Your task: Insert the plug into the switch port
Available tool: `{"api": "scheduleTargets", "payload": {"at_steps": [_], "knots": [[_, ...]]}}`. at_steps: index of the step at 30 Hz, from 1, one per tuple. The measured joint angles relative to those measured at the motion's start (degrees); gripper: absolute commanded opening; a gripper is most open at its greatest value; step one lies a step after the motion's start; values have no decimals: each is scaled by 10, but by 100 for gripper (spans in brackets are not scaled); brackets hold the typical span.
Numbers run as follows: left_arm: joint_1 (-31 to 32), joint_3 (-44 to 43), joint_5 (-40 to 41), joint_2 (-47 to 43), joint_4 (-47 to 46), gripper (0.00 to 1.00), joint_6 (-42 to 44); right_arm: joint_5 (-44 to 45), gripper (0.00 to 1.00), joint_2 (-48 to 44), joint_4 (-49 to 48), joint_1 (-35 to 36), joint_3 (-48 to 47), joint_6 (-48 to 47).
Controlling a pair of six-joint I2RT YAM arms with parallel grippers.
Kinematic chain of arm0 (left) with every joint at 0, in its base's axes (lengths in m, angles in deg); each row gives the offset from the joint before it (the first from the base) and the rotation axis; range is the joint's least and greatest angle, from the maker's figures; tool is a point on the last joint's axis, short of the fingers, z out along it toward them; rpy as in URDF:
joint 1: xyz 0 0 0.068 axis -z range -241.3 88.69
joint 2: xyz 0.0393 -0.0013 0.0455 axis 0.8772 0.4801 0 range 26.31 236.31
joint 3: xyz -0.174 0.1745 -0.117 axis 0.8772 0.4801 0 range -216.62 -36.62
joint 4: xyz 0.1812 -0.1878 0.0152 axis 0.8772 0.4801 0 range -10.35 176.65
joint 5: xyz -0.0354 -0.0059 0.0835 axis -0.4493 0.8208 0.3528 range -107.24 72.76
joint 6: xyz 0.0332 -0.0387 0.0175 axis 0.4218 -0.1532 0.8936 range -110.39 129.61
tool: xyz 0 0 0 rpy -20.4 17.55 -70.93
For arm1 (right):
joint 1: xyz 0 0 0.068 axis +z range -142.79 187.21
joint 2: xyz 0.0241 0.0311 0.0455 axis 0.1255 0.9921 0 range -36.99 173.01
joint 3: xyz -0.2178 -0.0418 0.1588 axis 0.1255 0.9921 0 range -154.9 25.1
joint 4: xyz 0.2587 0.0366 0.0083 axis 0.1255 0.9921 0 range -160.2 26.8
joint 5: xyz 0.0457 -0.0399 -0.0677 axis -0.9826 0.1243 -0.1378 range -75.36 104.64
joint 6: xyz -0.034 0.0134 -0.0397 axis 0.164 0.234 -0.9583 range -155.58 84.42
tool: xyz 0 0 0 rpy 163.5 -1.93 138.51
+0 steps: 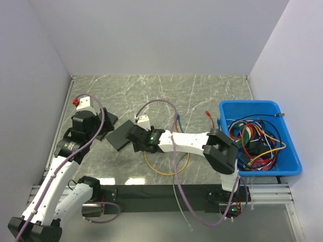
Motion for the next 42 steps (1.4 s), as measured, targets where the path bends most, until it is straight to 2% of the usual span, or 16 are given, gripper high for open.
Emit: {"api": "scheduleTargets", "payload": {"at_steps": [7,18,21,24,27,28,32,37,42], "knots": [[0,0,21,-11,6,99,0,-1,54,65,26,5,-30,12],[1,0,20,-12,6,99,0,-7,44,100,35,5,-51,35],[1,0,21,-12,7,99,0,-9,38,100,31,5,-50,38],[1,0,21,-8,7,99,0,-9,27,100,24,5,-46,39],[1,0,21,-6,7,99,0,-10,9,97,11,5,-38,40],[1,0,20,-6,7,99,0,-10,0,96,5,5,-35,41],[1,0,21,-5,7,99,0,-10,0,82,-24,5,-8,45],[1,0,21,-4,6,99,0,-9,0,31,-58,9,69,37],[1,0,20,-5,6,99,0,10,0,-32,-60,41,129,9]]}}
